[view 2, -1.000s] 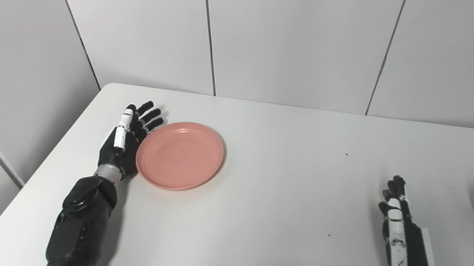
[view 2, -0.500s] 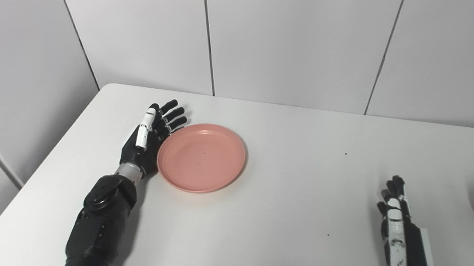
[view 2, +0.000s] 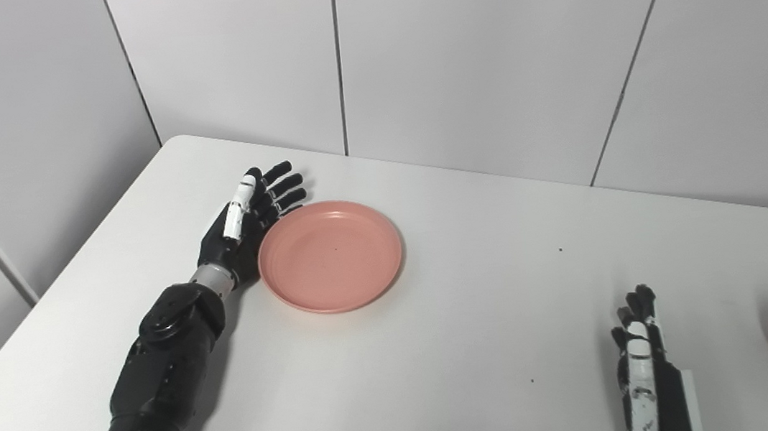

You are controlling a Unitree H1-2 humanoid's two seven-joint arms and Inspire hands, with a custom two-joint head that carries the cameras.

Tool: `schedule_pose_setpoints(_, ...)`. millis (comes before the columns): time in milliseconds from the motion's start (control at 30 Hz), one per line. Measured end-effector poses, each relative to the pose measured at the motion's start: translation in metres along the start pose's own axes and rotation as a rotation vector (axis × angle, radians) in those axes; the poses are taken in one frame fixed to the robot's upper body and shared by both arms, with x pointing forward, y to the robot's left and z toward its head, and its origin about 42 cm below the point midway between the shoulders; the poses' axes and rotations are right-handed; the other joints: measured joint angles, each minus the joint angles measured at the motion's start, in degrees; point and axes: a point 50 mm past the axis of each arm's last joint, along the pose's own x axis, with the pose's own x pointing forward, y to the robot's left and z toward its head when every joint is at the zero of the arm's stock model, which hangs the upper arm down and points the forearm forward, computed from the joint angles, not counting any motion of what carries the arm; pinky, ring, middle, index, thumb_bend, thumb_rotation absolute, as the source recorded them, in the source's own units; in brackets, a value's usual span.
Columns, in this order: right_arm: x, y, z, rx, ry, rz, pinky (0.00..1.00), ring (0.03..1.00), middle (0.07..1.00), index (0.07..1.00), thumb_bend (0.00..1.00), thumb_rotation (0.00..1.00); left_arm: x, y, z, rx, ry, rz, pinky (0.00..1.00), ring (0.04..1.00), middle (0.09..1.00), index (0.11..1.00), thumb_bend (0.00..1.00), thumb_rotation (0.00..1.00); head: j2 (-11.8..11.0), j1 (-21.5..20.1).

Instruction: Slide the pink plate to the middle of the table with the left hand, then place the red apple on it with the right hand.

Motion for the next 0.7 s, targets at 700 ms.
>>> schedule_pose_setpoints(700, 0.000, 0.003, 0.002, 0.005, -0.005, 0.003, 1.00, 1.000, 1.000, 1.000, 0.22, 1.00, -0.004, -0.057, -0.019, -0.023, 0.014, -0.084, 0.79, 0.834, 0.838, 0.821, 0.34, 1.00, 1.1, -1.8)
